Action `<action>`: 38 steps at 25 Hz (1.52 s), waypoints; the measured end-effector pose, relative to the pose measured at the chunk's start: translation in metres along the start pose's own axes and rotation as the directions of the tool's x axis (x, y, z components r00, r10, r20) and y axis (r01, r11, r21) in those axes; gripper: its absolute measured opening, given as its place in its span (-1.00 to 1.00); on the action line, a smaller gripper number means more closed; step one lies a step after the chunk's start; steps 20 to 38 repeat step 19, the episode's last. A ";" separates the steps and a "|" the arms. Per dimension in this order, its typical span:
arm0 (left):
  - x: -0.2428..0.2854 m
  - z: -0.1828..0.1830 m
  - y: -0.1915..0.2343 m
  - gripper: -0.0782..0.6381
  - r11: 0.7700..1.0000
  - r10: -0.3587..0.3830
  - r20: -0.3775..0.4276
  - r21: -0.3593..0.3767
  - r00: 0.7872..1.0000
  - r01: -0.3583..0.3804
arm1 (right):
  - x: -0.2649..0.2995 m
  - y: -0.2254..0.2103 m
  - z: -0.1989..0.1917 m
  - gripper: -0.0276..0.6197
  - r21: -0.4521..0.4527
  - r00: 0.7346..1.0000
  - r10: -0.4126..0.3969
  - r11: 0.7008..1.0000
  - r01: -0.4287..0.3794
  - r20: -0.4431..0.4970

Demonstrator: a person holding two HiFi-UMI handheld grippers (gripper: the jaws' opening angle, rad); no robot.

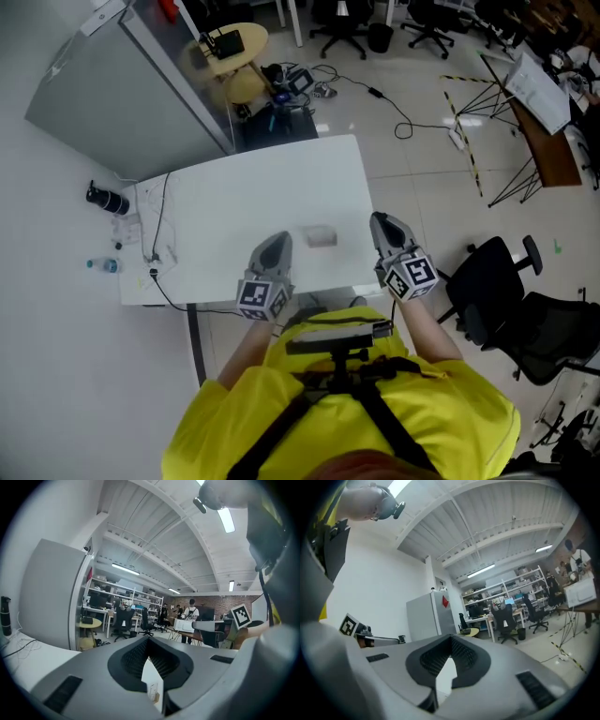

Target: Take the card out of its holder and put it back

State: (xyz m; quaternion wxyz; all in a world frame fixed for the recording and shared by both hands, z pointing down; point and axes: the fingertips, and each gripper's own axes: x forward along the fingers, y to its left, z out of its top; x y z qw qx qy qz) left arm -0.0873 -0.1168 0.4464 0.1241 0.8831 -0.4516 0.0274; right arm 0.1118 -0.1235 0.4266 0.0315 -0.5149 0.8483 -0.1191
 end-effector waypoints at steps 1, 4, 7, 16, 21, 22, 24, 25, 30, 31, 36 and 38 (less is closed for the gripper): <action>-0.002 -0.001 0.002 -0.78 1.000 0.004 -0.001 -0.002 1.000 -0.004 | -0.002 -0.001 -0.005 -0.91 0.022 1.000 -0.021 1.000 0.022 -0.006; -0.006 -0.004 0.006 -0.78 1.000 0.009 -0.005 -0.004 1.000 -0.009 | -0.005 -0.006 -0.017 -0.91 0.082 0.999 -0.051 0.995 0.052 -0.021; -0.006 -0.004 0.008 -0.78 1.000 0.015 -0.008 0.009 1.000 -0.015 | -0.008 -0.005 -0.017 -0.91 0.060 0.998 -0.053 0.997 0.054 -0.023; 0.001 -0.003 0.008 -0.78 1.000 0.014 -0.009 0.004 1.000 -0.014 | 0.001 0.006 -0.006 -0.91 -0.001 0.997 -0.071 0.997 0.071 0.007; 0.003 -0.003 0.009 -0.78 1.000 0.011 -0.008 0.005 1.000 -0.010 | 0.004 0.011 -0.006 -0.91 -0.010 0.998 -0.064 0.998 0.064 0.002; 0.003 -0.003 0.009 -0.78 1.000 0.011 -0.008 0.005 1.000 -0.010 | 0.004 0.011 -0.006 -0.91 -0.010 0.998 -0.064 0.998 0.064 0.002; 0.003 -0.003 0.009 -0.78 1.000 0.011 -0.008 0.005 1.000 -0.010 | 0.004 0.011 -0.006 -0.91 -0.010 0.998 -0.064 0.998 0.064 0.002; 0.003 -0.003 0.009 -0.78 1.000 0.011 -0.008 0.005 1.000 -0.010 | 0.004 0.011 -0.006 -0.91 -0.010 0.998 -0.064 0.998 0.064 0.002; 0.003 -0.003 0.009 -0.78 1.000 0.011 -0.008 0.005 1.000 -0.010 | 0.004 0.011 -0.006 -0.91 -0.010 0.998 -0.064 0.998 0.064 0.002; 0.003 -0.003 0.009 -0.78 1.000 0.011 -0.008 0.005 1.000 -0.010 | 0.004 0.011 -0.006 -0.91 -0.010 0.998 -0.064 0.998 0.064 0.002; 0.003 -0.003 0.009 -0.78 1.000 0.011 -0.008 0.005 1.000 -0.010 | 0.004 0.011 -0.006 -0.91 -0.010 0.998 -0.064 0.998 0.064 0.002; 0.003 -0.003 0.009 -0.78 1.000 0.011 -0.008 0.005 1.000 -0.010 | 0.004 0.011 -0.006 -0.91 -0.010 0.998 -0.064 0.998 0.064 0.002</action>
